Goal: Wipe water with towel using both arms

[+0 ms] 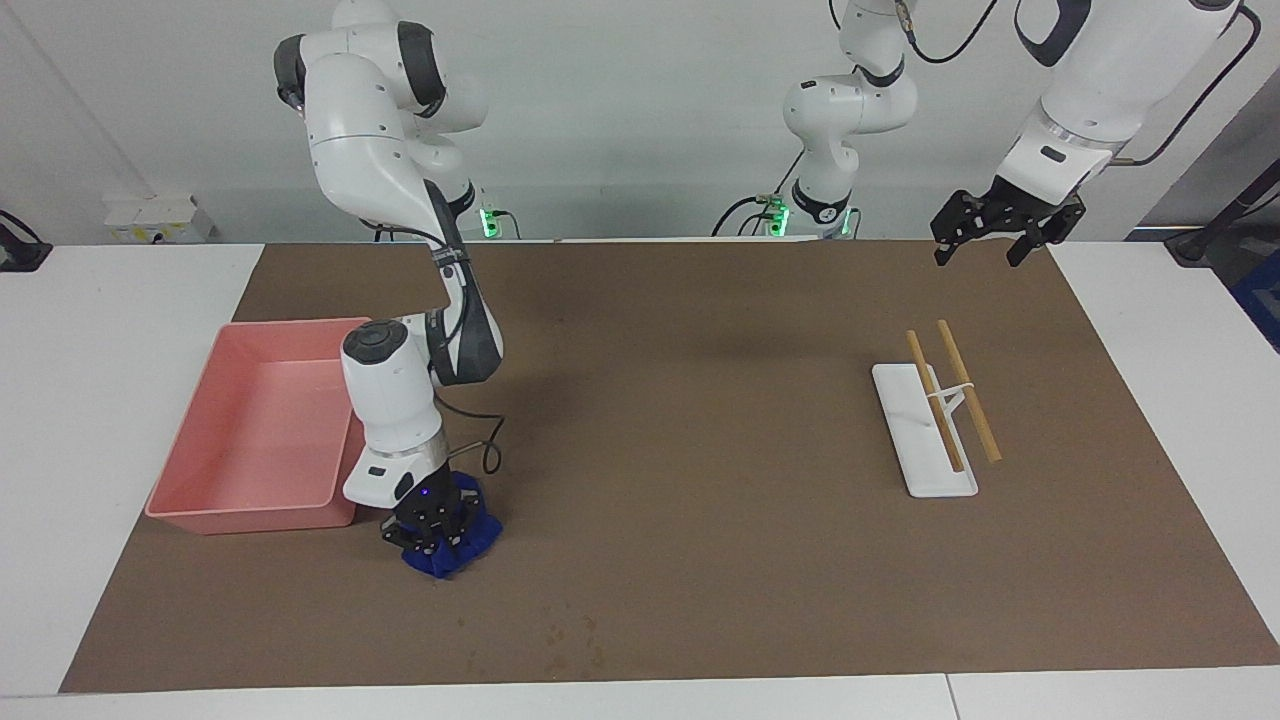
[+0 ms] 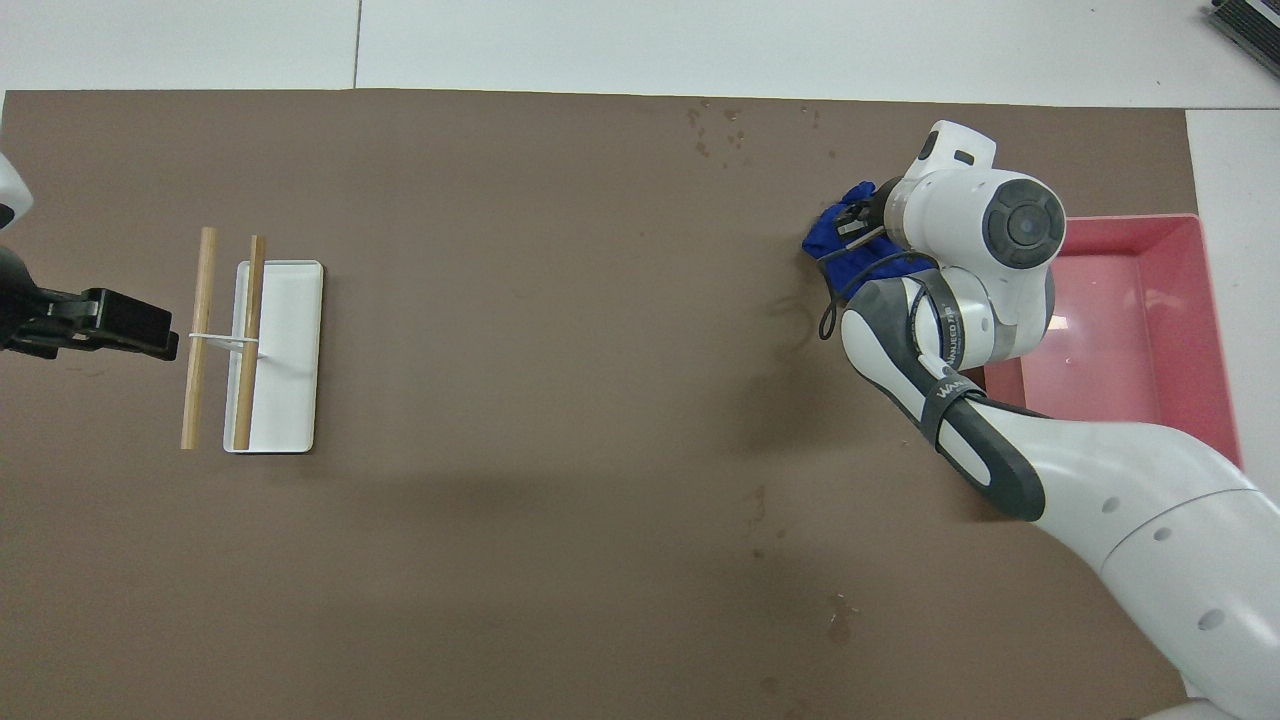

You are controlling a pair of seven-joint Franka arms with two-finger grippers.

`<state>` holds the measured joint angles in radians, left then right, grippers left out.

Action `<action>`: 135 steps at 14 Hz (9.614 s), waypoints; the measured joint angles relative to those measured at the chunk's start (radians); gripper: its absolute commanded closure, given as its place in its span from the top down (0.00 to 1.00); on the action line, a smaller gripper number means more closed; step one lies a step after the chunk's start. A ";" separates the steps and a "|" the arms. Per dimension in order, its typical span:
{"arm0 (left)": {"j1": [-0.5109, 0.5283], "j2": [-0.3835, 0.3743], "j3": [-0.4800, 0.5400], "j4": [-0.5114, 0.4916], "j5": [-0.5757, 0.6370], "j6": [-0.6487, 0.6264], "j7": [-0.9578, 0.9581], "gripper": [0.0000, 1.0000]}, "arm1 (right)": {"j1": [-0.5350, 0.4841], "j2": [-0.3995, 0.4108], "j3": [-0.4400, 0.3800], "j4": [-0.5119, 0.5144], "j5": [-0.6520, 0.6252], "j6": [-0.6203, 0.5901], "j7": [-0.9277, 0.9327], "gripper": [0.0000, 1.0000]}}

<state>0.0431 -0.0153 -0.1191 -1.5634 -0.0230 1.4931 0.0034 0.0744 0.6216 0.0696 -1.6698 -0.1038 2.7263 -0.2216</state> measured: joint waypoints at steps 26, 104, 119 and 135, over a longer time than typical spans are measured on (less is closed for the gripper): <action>0.001 0.000 0.000 -0.013 0.012 0.003 0.004 1.00 | -0.035 -0.024 0.038 -0.048 0.103 -0.005 0.129 0.00; 0.001 0.000 0.000 -0.013 0.012 0.003 0.004 1.00 | -0.355 -0.698 0.116 0.004 0.097 -1.098 -0.285 1.00; 0.001 0.000 0.000 -0.013 0.012 0.003 0.004 1.00 | -0.118 -0.715 -0.043 0.014 0.100 -1.139 -0.127 1.00; 0.001 0.000 0.000 -0.013 0.012 0.003 0.004 1.00 | -0.041 -0.635 -0.106 0.084 0.102 -1.158 0.001 1.00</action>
<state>0.0444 -0.0155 -0.1190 -1.5769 -0.0110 1.4964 0.0072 0.0334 -0.0134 -0.0364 -1.5854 -0.0018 1.5684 -0.2203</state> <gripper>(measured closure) 0.000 0.000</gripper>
